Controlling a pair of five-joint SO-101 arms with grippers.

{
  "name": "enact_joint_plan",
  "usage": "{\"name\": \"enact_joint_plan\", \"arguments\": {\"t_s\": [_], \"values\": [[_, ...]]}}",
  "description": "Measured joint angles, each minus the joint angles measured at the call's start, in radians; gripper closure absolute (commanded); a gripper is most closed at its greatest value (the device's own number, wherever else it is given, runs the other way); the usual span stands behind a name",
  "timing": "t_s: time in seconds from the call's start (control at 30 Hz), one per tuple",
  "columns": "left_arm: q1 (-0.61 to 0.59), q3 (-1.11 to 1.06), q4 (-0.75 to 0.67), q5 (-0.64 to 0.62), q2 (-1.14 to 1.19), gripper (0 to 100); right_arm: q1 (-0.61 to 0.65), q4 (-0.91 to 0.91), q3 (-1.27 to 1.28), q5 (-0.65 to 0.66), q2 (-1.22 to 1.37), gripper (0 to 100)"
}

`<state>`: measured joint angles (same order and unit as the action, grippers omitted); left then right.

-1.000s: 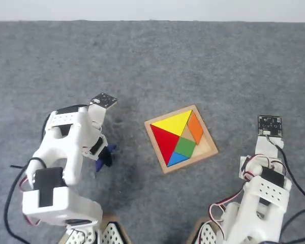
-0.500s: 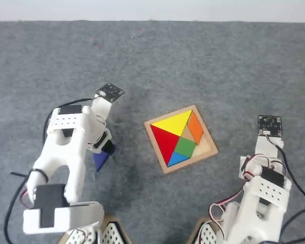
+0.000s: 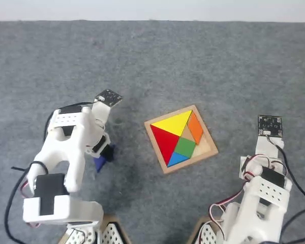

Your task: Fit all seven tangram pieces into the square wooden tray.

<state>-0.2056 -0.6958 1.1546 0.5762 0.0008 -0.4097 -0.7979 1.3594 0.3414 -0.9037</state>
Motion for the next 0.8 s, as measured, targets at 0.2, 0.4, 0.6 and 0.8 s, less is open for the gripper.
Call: {"name": "enact_joint_plan", "arguments": {"t_s": [0.2,0.4,0.6,0.8], "values": [[-0.005,0.0,0.012,0.008,0.012,78,0.0,0.0,0.0,0.0,0.0,99.0],[-0.005,0.0,0.037,-0.006,0.012,77,0.0,0.0,0.0,0.0,0.0,99.0],[-0.018,0.0,0.072,-0.104,0.012,77,0.0,0.0,0.0,0.0,0.0,99.1],[-0.06,0.018,0.137,-0.253,0.012,77,0.0,0.0,0.0,0.0,0.0,99.1]]}}
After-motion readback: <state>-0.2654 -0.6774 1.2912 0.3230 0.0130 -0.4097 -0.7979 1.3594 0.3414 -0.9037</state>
